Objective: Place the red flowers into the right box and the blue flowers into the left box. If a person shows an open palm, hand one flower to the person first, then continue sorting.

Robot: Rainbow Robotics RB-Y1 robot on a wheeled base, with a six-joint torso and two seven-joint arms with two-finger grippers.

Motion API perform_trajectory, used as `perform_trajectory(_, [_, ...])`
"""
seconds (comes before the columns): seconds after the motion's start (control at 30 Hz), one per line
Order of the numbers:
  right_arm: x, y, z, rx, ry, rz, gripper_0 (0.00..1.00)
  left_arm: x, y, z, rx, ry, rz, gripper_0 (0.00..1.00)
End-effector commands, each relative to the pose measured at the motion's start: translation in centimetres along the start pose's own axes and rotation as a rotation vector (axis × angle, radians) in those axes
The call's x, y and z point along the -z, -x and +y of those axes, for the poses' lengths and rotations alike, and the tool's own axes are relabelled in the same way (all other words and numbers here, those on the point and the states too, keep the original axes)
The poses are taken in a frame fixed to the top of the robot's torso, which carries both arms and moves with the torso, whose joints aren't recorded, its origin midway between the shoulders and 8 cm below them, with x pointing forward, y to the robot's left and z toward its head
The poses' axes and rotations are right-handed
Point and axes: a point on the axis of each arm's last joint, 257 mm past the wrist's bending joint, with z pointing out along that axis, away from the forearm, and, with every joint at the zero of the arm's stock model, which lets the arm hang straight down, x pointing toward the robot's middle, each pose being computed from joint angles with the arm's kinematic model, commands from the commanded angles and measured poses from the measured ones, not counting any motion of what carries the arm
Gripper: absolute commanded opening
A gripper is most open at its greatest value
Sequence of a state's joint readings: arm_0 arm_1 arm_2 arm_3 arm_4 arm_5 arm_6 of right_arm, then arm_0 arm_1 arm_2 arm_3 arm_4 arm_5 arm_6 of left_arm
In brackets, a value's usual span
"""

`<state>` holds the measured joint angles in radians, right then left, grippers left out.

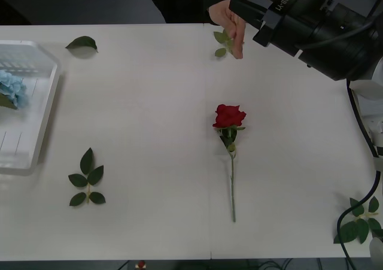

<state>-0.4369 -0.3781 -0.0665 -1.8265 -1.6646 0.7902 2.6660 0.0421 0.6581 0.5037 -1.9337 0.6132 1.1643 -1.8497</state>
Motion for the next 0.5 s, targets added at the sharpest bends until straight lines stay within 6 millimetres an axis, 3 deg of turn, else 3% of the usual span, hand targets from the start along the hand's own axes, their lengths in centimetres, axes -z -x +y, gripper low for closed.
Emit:
perform_trajectory(0.03, [0.6,1.9,0.9,0.046,0.030,-0.033,1.00,0.7,1.4,0.8,-0.026,0.022,-0.036,0.74])
perform_trajectory(0.23, [2.7,0.5,2.1,0.018,0.106,0.015,1.00,0.7,1.4,0.9,-0.028,0.026,-0.035,0.74])
perform_trajectory(0.5, [6.3,-4.5,4.5,-0.123,0.213,0.222,1.00,0.7,1.3,0.8,-0.018,0.029,-0.041,0.74])
